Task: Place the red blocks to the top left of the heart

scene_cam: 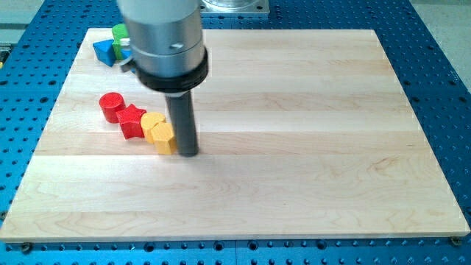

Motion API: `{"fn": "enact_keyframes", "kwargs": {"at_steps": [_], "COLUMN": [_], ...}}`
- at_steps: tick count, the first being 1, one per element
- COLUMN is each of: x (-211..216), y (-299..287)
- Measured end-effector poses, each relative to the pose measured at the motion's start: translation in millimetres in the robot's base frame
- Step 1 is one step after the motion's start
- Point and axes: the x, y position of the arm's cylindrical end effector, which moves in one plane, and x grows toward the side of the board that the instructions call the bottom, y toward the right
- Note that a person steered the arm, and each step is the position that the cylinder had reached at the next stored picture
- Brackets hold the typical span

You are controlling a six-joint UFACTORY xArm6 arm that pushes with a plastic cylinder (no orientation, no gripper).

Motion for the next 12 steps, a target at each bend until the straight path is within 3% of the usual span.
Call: {"fn": "enact_keyframes", "kwargs": {"at_steps": [1, 3, 4, 5, 6, 7, 8, 10, 12], "x": [-13.0, 15.7, 72.1, 100.2, 54.5, 5.0, 0.3, -49.7, -40.4], "y": [2.9, -33.4, -31.1, -79.5, -172.6, -186.3, -150.7, -122.8, -166.3]}}
